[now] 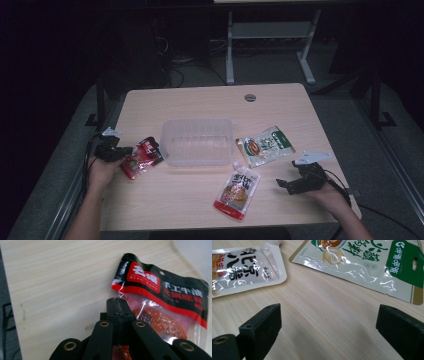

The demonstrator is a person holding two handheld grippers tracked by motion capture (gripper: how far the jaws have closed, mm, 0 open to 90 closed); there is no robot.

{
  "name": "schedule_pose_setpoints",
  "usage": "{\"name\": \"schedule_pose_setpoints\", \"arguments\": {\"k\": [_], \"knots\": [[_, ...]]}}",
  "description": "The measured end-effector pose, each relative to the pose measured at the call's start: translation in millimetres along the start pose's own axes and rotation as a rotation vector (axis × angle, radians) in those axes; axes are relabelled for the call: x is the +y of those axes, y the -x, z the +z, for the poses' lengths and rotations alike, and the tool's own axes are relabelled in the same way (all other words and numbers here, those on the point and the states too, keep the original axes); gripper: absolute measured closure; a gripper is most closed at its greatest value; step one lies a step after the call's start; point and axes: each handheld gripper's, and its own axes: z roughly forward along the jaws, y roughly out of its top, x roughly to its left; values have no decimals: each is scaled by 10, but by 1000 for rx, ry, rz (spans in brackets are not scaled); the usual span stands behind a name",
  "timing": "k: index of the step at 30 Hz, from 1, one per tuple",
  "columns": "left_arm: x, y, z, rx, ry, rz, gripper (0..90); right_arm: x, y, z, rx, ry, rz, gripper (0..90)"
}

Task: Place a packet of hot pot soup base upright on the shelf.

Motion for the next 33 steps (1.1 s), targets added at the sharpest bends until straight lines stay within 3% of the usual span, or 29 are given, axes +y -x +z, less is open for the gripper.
{"name": "schedule_pose_setpoints", "arguments": {"k": [9, 12, 20, 23, 28, 33], "knots": [[-89, 116, -97, -31, -25, 25, 898, 3, -2, 3, 5, 1, -3, 57], [-84, 171, -106, -49, -31, 53, 898, 12, 1, 17, 9, 0, 0, 58], [21, 217, -72, -36, -10, 71, 898, 26, -2, 47, 17, -6, -8, 58], [43, 275, -37, -24, -32, 95, 897, 35, -5, 47, 17, -2, -3, 58], [45, 318, -23, -40, -29, 103, 898, 41, -9, 54, 19, -7, -11, 58], [58, 398, -6, -53, -50, 146, 898, 41, -9, 51, 21, -3, -11, 58]]}}
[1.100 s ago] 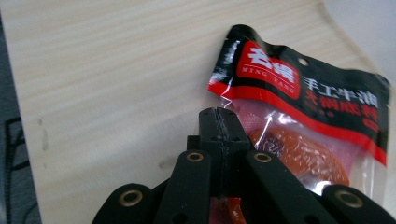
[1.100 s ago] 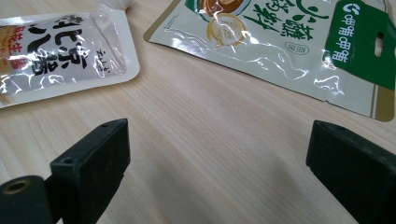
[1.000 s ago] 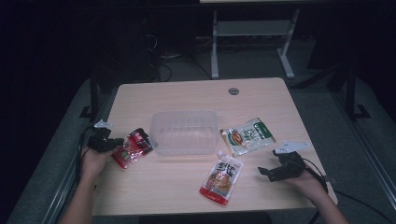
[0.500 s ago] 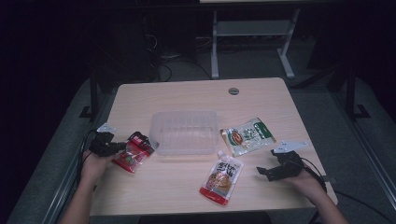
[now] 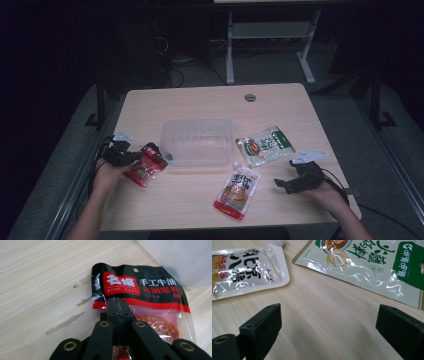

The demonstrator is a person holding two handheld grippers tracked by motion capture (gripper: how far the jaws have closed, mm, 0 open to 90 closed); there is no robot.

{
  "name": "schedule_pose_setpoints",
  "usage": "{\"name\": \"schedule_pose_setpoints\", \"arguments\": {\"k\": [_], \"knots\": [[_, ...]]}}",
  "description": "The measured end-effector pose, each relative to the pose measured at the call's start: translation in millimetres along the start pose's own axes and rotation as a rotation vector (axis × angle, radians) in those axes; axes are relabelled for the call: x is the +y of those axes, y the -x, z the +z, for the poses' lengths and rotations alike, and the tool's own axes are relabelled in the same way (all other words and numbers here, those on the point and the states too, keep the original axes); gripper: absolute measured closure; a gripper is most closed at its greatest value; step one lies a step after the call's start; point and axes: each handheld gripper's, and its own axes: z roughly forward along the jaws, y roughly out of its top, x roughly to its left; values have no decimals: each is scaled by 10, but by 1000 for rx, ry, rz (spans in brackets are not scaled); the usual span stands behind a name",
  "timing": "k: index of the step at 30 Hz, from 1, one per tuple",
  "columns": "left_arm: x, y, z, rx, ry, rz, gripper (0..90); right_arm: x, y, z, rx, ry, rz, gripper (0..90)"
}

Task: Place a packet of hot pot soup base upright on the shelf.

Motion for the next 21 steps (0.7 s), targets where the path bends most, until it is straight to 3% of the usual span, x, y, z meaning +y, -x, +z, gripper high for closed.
{"name": "schedule_pose_setpoints", "arguments": {"k": [6, 9, 14, 19, 21], "knots": [[-43, 79, -66, -31, -18, -2, 897, 1, 1, -1, 0, -1, 1, 58], [21, 192, -142, -53, 30, 7, 898, 1, 6, 1, 0, 0, 0, 58], [72, 312, -101, -71, 31, 31, 897, 1, -2, -11, 0, 2, 0, 58], [44, 348, -1, -98, -9, 39, 898, 2, 1, -3, 2, -3, -7, 58], [39, 363, -15, -88, -21, 51, 898, 2, 0, -4, 2, -2, -7, 58]]}}
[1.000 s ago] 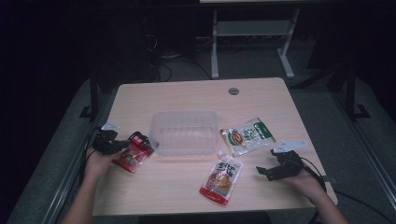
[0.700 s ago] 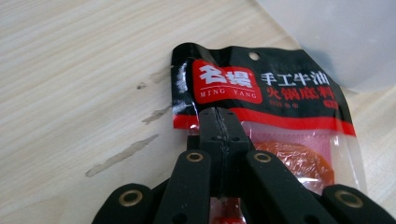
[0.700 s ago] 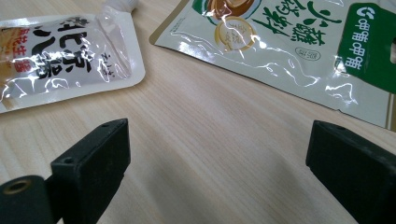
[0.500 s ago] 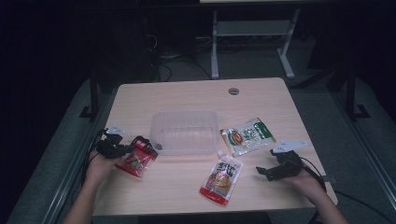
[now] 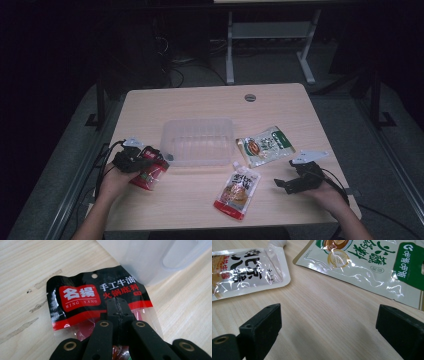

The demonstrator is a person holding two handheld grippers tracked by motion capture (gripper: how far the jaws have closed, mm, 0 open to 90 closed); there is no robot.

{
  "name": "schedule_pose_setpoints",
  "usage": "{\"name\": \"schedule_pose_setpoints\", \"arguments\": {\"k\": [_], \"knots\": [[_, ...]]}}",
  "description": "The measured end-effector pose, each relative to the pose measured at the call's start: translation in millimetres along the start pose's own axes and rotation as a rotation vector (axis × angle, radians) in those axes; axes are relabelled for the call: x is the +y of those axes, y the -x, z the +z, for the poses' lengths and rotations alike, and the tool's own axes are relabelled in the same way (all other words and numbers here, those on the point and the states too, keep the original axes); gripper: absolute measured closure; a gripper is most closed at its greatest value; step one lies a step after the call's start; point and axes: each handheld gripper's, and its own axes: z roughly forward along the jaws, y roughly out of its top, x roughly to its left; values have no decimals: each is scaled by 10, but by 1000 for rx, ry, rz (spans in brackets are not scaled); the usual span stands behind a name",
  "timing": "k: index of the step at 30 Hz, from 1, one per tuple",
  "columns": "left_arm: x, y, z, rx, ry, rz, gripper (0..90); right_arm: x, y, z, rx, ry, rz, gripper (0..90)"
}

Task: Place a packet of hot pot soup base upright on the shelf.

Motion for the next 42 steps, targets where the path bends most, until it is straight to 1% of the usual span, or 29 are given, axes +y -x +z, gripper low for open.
{"name": "schedule_pose_setpoints", "arguments": {"k": [1, 2, 3, 5, 8, 12, 14, 17, 18, 19, 20, 22, 23, 24, 26, 28, 30, 32, 33, 34, 35, 37, 38, 39, 42], "knots": [[-28, 5, -23, -1, -9, 8, 898, -1, -1, 0, -1, 0, 7, 58], [-28, 5, -23, -1, -9, 8, 898, -3, 3, 3, -1, 2, 7, 58], [-76, 10, -57, -6, -10, 4, 898, -3, 5, 3, 0, 0, 8, 58], [-106, 16, -76, -9, -8, -1, 898, -3, 3, 4, -1, -1, 10, 58], [-205, 38, -143, -24, -1, -7, 898, -3, -3, 6, -1, -3, 8, 58], [-354, 104, -251, -43, 1, -15, 898, -1, -7, 1, -2, 0, 8, 58], [-411, 143, -289, -61, 0, -23, 898, 0, -6, 4, -3, -2, 9, 58], [-487, 200, -343, -78, 5, -21, 897, 2, -10, 7, -3, -2, 8, 58], [-507, 213, -367, -83, 14, -26, 897, 6, -14, 7, -3, -6, 10, 58], [-544, 216, -458, -80, 40, -45, 897, 8, -16, 10, -3, -3, 8, 58], [-544, 216, -458, -80, 40, -45, 897, 8, -16, 10, -3, -3, 8, 58], [-598, 183, -573, -57, 68, -72, 897, 5, -19, 2, -2, -4, 13, 58], [-633, 160, -624, -38, 75, -86, 897, 5, -19, 2, -2, -4, 13, 58], [-676, 131, -670, -24, 70, -99, 897, 2, -13, 1, -2, -1, 11, 58], [-782, 91, -753, -4, 78, -138, 897, 1, -5, 3, -3, -2, 11, 58], [-876, 54, -808, 26, 81, -160, 897, 2, -3, -2, -4, 0, 4, 58], [-927, 8, -811, 38, 84, -185, 897, 4, -10, 5, 0, -1, 11, 58], [-927, -16, -783, 51, 73, -185, 897, 15, -12, 19, 0, -9, 8, 58], [-923, -31, -758, 65, 60, -176, 897, 21, -15, 23, 0, -6, 6, 58], [-920, -48, -724, 77, 36, -171, 897, 27, -15, 22, -1, -6, -4, 58], [-921, -61, -700, 81, 35, -168, 897, 29, -24, 21, 1, -2, -3, 58], [-926, -72, -669, 79, 39, -168, 897, 25, -29, 16, -1, -10, -2, 58], [-925, -78, -659, 75, 38, -165, 897, 21, -27, 16, 1, -7, 0, 58], [-919, -70, -642, 65, 47, -170, 897, 17, -21, 15, 1, -4, 3, 58], [-880, -42, -599, 48, 39, -146, 897, 18, -8, 17, 2, -4, 6, 58]]}}
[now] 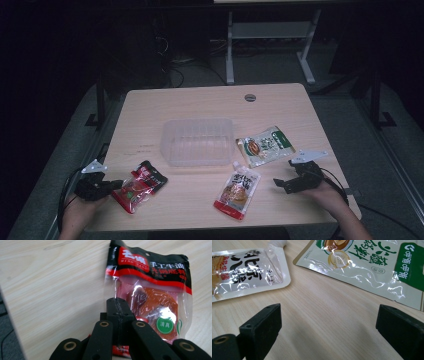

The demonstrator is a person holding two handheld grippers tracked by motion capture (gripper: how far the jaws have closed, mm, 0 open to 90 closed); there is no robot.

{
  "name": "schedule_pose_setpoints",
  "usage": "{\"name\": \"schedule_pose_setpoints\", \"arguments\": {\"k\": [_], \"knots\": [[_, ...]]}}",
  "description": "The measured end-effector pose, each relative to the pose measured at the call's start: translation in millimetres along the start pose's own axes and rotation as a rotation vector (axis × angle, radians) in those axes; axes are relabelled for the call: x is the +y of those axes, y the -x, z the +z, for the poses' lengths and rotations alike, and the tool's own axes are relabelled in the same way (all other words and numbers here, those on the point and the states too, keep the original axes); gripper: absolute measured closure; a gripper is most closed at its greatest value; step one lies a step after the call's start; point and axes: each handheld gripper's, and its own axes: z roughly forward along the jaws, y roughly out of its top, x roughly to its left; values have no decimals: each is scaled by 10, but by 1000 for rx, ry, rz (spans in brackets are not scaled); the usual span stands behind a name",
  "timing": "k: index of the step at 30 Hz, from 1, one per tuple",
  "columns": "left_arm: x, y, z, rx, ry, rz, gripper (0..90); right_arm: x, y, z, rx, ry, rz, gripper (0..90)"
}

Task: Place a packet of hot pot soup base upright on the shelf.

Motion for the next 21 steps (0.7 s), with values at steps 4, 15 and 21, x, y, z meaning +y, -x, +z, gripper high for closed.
{"name": "schedule_pose_setpoints", "arguments": {"k": [4, 15, 21], "knots": [[57, 91, 78, -37, -6, 40, 897, 4, -19, 3, 2, -4, -5, 58], [291, 326, 291, -110, -28, 123, 896, -3, -6, 0, 2, -5, 3, 58], [351, 477, 289, -150, -6, 169, 896, -3, -9, 5, 1, -4, -2, 58]]}}
